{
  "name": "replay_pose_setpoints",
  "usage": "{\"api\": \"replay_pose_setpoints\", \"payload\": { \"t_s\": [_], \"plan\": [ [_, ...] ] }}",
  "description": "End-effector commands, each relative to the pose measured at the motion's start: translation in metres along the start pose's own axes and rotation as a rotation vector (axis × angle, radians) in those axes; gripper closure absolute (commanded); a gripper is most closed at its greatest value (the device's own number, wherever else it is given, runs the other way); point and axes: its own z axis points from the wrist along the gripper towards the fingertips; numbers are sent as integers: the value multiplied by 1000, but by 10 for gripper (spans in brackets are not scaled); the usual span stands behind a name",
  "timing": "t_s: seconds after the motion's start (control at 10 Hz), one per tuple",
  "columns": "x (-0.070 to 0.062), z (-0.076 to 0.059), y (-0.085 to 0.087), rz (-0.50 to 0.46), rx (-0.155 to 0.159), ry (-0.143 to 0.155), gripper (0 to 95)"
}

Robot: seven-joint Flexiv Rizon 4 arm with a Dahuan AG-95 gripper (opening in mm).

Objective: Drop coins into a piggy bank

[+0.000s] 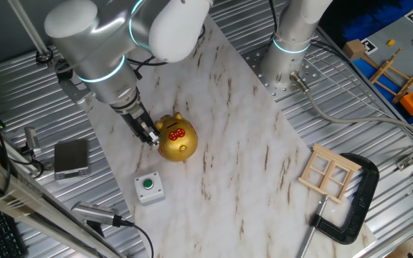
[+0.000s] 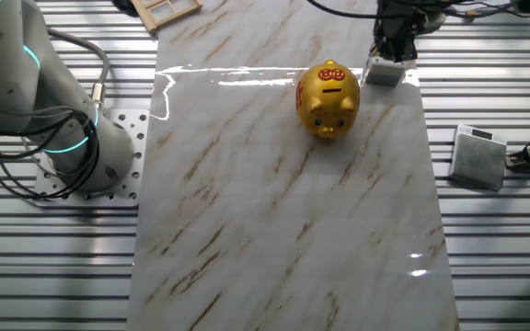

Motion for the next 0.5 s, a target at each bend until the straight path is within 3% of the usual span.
{"api": "replay_pose_setpoints", "payload": {
  "t_s": [0.1, 0.5],
  "plan": [
    [0, -1, 0, 13, -2, -8, 950],
    [0, -1, 0, 68, 19, -14, 950]
  ]
}}
